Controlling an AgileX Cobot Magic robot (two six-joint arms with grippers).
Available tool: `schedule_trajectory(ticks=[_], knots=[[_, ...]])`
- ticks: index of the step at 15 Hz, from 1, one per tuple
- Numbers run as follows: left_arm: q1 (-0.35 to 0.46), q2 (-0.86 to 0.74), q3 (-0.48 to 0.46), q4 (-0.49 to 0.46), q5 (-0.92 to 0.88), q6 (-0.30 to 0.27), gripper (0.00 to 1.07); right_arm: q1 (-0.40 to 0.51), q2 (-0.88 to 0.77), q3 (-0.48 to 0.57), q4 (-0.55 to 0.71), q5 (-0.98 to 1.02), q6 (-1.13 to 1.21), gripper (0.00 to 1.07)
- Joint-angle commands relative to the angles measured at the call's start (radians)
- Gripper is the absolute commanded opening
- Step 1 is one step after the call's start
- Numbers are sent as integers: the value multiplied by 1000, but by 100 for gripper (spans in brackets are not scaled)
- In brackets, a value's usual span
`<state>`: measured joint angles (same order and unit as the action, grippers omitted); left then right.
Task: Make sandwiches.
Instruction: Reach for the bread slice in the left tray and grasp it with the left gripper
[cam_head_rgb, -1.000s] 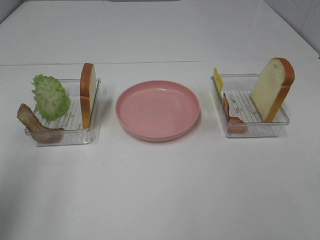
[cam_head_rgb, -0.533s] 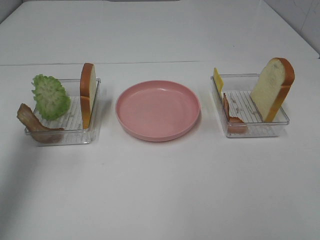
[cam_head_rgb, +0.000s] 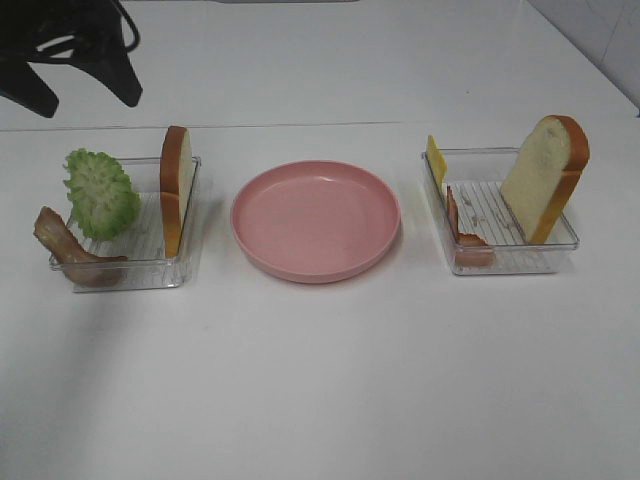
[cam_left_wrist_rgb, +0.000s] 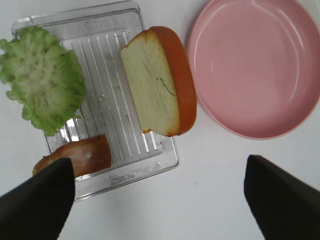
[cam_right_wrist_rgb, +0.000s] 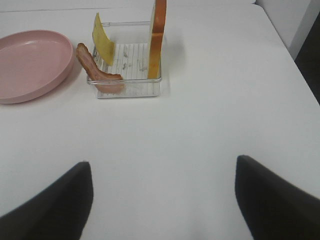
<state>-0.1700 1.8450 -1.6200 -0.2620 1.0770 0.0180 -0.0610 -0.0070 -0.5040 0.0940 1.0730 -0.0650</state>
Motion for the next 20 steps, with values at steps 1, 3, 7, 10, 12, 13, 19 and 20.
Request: schedule_trajectory(ticks=[1, 3, 7, 10, 12, 13, 19, 20], knots=[[-55, 84, -107, 101, 88, -123, 86, -8, -13, 1, -3, -12, 1, 75], [-113, 198, -238, 150, 175, -180, 82, -8, -13, 1, -3, -12, 1, 75], [-144, 346, -355, 170, 210, -212, 81, -8, -13, 1, -3, -12, 1, 75], [-144, 389, -355, 201, 182, -219, 81, -8, -13, 1, -3, -12, 1, 75], [-144, 415, -355, 202, 124, -219, 81, -8, -13, 1, -3, -12, 1, 75], [-144, 420, -355, 196, 111, -219, 77, -8, -13, 1, -3, -12, 1, 75], [-144, 421, -355, 196, 99, -219, 23, -8, -13, 1, -3, -12, 1, 75], [-144, 421, -355, 196, 98, -219, 12, -8, -13, 1, -3, -12, 1, 75]])
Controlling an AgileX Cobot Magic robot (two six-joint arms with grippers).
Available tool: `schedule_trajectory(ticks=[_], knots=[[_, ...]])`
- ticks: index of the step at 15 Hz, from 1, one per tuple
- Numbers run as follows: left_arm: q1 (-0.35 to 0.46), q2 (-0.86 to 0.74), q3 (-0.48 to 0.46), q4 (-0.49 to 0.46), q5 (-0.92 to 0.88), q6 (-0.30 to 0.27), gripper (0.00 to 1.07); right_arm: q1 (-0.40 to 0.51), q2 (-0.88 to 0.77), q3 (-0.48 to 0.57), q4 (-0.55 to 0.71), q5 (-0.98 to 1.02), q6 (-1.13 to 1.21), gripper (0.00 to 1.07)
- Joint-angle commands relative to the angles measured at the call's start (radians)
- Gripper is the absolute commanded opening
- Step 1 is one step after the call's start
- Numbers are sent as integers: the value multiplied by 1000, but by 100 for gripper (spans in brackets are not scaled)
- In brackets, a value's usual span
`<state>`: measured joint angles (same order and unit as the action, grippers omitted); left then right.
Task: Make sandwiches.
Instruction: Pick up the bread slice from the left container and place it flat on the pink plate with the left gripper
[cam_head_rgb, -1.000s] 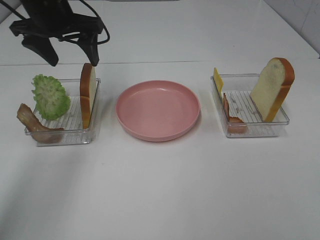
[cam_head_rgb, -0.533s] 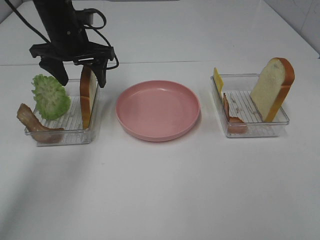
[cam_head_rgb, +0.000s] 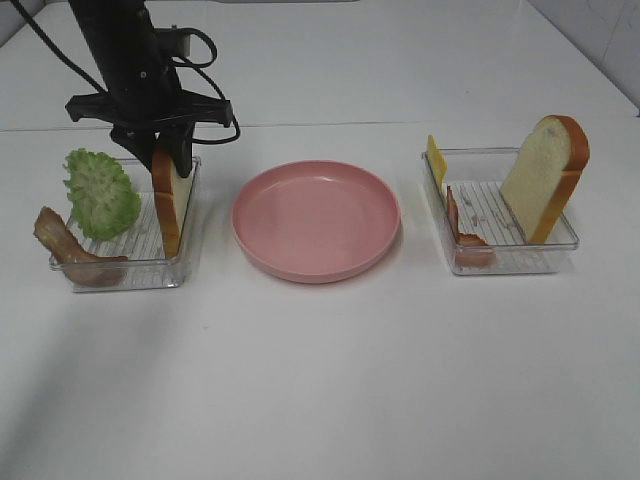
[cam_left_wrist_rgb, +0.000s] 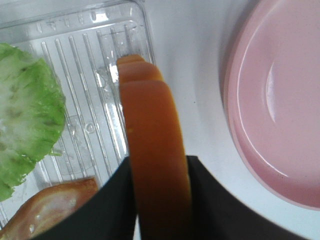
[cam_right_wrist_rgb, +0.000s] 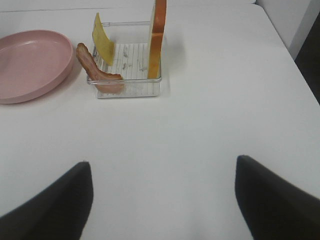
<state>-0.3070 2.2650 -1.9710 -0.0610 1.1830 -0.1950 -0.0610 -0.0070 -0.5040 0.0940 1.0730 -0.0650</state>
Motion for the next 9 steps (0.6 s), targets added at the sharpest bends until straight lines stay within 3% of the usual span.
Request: schedule_trajectory(ticks=[1, 5, 9], knots=[[-7, 1, -4, -1, -9, -6, 0, -8, -13, 1, -3, -12, 1, 75], [-7, -3, -46, -4, 102, -2, 0, -8, -13, 1, -3, -12, 1, 75], [-7, -71, -81, -22, 105, 6, 0, -8, -13, 1, -3, -12, 1, 75]])
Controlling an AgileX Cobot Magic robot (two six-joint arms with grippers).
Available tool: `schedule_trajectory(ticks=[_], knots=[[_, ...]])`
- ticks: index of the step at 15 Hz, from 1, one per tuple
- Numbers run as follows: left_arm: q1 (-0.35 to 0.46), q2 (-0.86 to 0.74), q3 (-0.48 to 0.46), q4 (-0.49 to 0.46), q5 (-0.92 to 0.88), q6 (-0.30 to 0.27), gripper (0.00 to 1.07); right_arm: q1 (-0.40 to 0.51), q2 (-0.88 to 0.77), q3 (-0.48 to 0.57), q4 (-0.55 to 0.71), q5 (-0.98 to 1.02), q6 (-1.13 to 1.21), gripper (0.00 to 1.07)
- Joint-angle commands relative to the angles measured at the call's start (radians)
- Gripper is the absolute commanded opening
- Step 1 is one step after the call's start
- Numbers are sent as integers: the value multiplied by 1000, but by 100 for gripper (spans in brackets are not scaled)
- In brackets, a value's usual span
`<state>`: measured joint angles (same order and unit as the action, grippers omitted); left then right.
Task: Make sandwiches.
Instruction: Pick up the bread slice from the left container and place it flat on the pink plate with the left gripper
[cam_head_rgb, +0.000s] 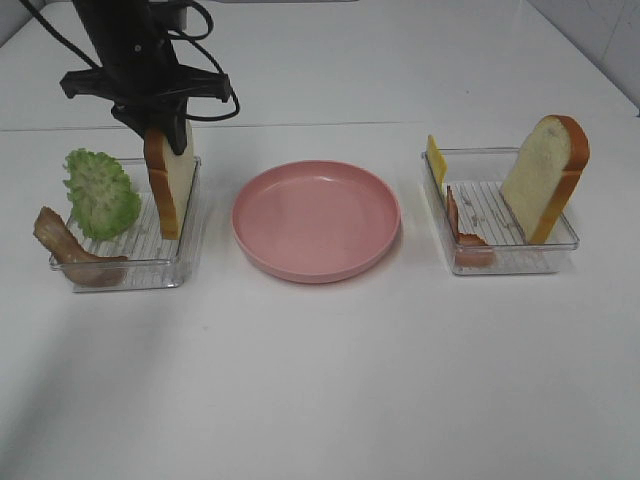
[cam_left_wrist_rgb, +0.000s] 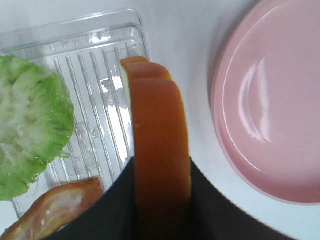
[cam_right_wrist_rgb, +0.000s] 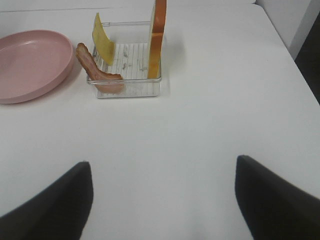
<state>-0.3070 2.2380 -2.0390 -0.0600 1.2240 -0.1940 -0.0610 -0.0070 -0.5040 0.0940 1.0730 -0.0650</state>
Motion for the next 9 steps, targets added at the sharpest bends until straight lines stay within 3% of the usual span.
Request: schedule_trajectory(ticks=[1, 3, 6, 9], knots=[[-5, -71, -13, -25, 63, 14, 0, -8, -13, 1, -3, -12, 1, 75], [6, -113, -25, -98, 55, 40, 0, -8, -13, 1, -3, -12, 1, 75], [36, -107, -39, -438, -36, 194, 0, -8, -13, 1, -3, -12, 1, 75], [36, -76, -41, -640, -105, 323, 0, -8, -13, 1, -3, -12, 1, 75]])
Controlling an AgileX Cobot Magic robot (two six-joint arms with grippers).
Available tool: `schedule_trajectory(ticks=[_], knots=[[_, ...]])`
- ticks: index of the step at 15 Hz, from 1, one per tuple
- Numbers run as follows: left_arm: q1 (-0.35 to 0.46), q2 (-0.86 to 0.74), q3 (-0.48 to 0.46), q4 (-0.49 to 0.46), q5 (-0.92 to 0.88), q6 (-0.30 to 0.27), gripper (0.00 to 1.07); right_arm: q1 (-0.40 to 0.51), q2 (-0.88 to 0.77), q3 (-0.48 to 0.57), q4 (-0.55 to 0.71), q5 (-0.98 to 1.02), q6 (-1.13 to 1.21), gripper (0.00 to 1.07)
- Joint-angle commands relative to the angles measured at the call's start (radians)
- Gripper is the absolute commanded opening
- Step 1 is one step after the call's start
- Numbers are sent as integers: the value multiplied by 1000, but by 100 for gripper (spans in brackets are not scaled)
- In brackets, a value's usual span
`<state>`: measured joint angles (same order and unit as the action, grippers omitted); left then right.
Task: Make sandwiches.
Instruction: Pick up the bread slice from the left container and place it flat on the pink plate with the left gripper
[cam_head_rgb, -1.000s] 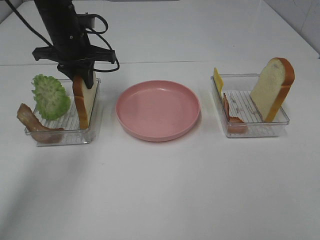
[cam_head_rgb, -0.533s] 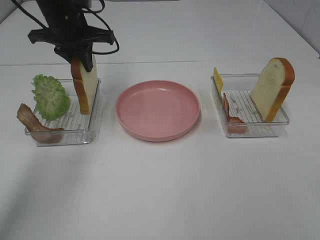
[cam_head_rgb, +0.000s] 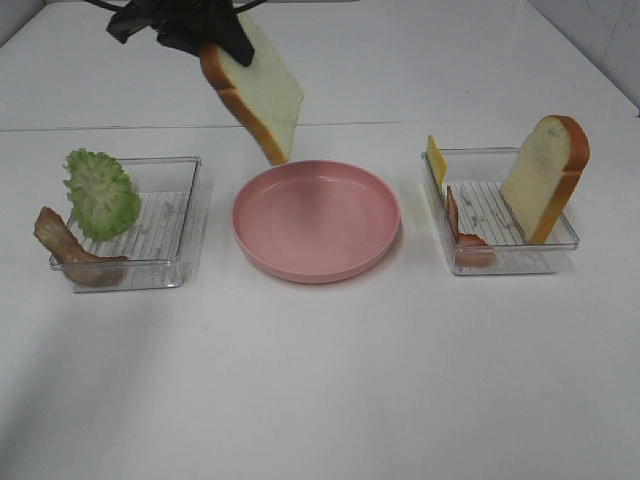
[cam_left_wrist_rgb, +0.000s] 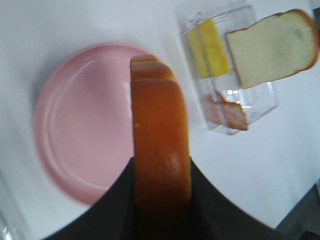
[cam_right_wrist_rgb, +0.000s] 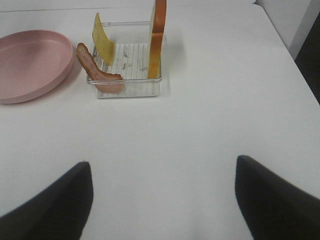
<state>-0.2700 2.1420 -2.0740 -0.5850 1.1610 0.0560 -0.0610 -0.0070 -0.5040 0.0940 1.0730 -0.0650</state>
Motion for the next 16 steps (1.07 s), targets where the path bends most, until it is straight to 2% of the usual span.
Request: schedule_trajectory(ticks=[1, 2, 3, 7, 11, 16], knots=[[-1, 43, -6, -198, -49, 112, 0, -8, -13, 1, -3, -12, 1, 75], [-1, 56, -6, -238, -49, 128, 0, -8, -13, 1, -3, -12, 1, 75], [-1, 109, -6, -334, -47, 156, 0, -8, -13, 1, -3, -12, 1, 75], [-2, 194, -6, -354, -47, 155, 0, -8, -13, 1, -3, -12, 1, 75], [-2, 292, -6, -412, -45, 151, 0, -8, -13, 1, -3, -12, 1, 75], [-34, 366, -5, -409, -45, 143, 0, -8, -13, 1, -3, -12, 1, 75]])
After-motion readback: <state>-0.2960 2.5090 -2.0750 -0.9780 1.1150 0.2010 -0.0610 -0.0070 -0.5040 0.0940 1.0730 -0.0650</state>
